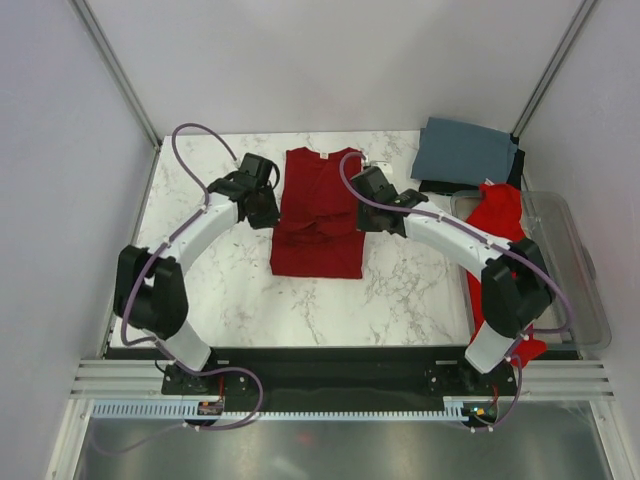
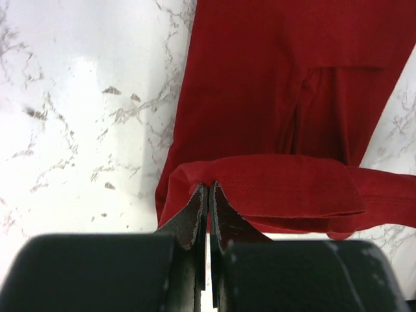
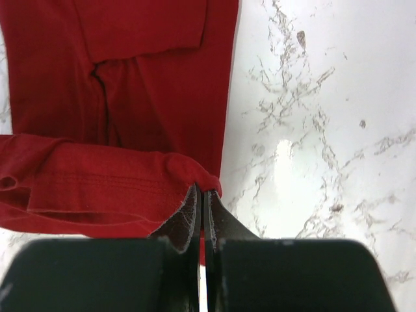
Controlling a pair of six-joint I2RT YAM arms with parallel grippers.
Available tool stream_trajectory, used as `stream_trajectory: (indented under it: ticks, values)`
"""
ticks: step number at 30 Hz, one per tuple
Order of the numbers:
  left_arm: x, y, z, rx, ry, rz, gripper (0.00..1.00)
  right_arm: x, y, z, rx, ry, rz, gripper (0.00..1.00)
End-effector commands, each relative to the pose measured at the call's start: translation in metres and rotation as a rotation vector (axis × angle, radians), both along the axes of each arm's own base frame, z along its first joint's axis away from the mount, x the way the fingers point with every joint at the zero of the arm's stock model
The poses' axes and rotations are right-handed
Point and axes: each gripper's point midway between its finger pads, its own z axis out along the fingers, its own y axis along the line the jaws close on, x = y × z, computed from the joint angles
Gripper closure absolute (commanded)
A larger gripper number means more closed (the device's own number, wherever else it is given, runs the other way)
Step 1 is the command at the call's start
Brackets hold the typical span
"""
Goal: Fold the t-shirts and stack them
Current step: Fold the tshirt
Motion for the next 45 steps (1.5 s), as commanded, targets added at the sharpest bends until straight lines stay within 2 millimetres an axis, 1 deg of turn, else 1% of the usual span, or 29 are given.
stream_trajectory:
  ticks: [1,7,9,10,11,12,13,14,15,16,17,19,20,21,22,23,24,25,26,27,28,29,30,32,33,36,37,40,45]
  values:
    - [0.033,-0.012,0.012,-0.023,-0.066,-0.065,0.98,0.027,0.008,0.013,0.024,-0.045,0.041,1.00]
    - [0.065,-0.012,-0.011,-0.011,-0.028,-0.067,0.98,0.059,0.008,-0.007,0.015,-0.016,0.046,1.00]
    - [0.074,-0.007,-0.031,0.000,0.015,-0.058,0.95,0.073,0.009,-0.018,0.012,0.001,0.051,1.00]
    - [0.082,-0.007,-0.029,-0.007,0.018,-0.057,0.91,0.078,0.011,-0.020,0.015,0.004,0.058,0.97]
    - [0.088,0.000,-0.049,-0.013,0.072,-0.047,0.87,0.084,0.012,-0.038,0.001,0.035,0.058,0.76]
    - [0.108,-0.006,-0.031,-0.055,0.039,-0.068,0.62,0.101,0.012,-0.027,0.022,0.017,0.059,0.65]
    - [0.117,-0.003,-0.028,-0.056,0.043,-0.064,0.49,0.112,0.013,-0.026,0.034,0.015,0.062,0.57]
    - [0.114,0.011,-0.033,-0.039,0.113,-0.043,0.33,0.136,0.019,-0.017,0.056,-0.014,0.060,0.43]
    - [0.121,0.015,-0.040,-0.035,0.146,-0.037,0.29,0.146,0.010,-0.015,0.065,0.011,0.047,0.40]
    - [0.142,0.011,-0.006,-0.063,0.074,-0.060,0.27,0.155,0.008,-0.009,0.074,0.018,0.044,0.39]
    - [0.134,0.018,0.000,-0.054,0.115,-0.056,0.25,0.176,0.014,0.015,0.102,-0.024,0.044,0.38]
    - [0.133,0.023,0.034,-0.045,0.057,-0.052,0.25,0.171,0.005,0.026,0.085,0.008,0.045,0.38]
    - [0.130,0.024,0.042,-0.045,0.037,-0.052,0.25,0.165,0.003,0.057,0.107,-0.041,0.050,0.37]
    - [0.121,0.027,0.073,-0.054,-0.033,-0.050,0.25,0.155,0.002,0.045,0.114,-0.023,0.048,0.36]
    - [0.103,0.029,0.053,-0.053,0.022,-0.049,0.25,0.144,0.002,0.047,0.142,-0.021,0.056,0.36]
    - [0.093,0.029,0.055,-0.067,0.017,-0.050,0.25,0.128,0.001,0.079,0.196,-0.068,0.073,0.35]
    - [0.091,0.026,0.057,-0.089,-0.019,-0.053,0.25,0.108,-0.001,0.048,0.219,-0.011,0.059,0.34]
    - [0.063,0.026,0.048,-0.122,0.011,-0.054,0.26,0.094,-0.002,0.045,0.248,0.000,0.062,0.34]
    - [0.054,0.024,0.046,-0.144,0.004,-0.054,0.26,0.058,-0.005,0.030,0.285,0.056,0.078,0.34]
    - [0.035,0.021,0.019,-0.176,0.047,-0.059,0.26,0.050,-0.001,0.031,0.347,0.039,0.074,0.34]
    - [0.026,0.017,0.018,-0.210,0.036,-0.054,0.26,0.037,0.001,0.026,0.385,0.054,0.076,0.34]
    - [0.016,0.016,0.028,-0.239,-0.006,-0.058,0.26,0.005,-0.002,0.007,0.417,0.110,0.092,0.34]
    - [0.000,0.012,0.008,-0.274,0.008,-0.071,0.26,-0.002,0.004,0.006,0.458,0.097,0.098,0.34]
    - [-0.017,0.009,0.012,-0.327,-0.033,-0.066,0.25,-0.032,0.000,-0.016,0.469,0.137,0.101,0.32]
    - [-0.035,0.008,-0.009,-0.343,0.006,-0.066,0.24,-0.038,0.008,-0.015,0.500,0.122,0.131,0.32]
    - [-0.045,0.009,-0.016,-0.364,-0.037,-0.059,0.22,-0.056,0.017,-0.032,0.554,0.156,0.174,0.32]
    - [-0.055,0.012,-0.031,-0.353,-0.011,-0.047,0.22,-0.058,0.019,-0.037,0.557,0.161,0.185,0.32]
    - [-0.061,0.013,-0.045,-0.351,-0.012,-0.052,0.21,-0.061,0.018,-0.060,0.536,0.202,0.190,0.33]
    - [-0.061,0.011,-0.058,-0.370,-0.031,-0.055,0.21,-0.054,0.026,-0.080,0.551,0.213,0.206,0.36]
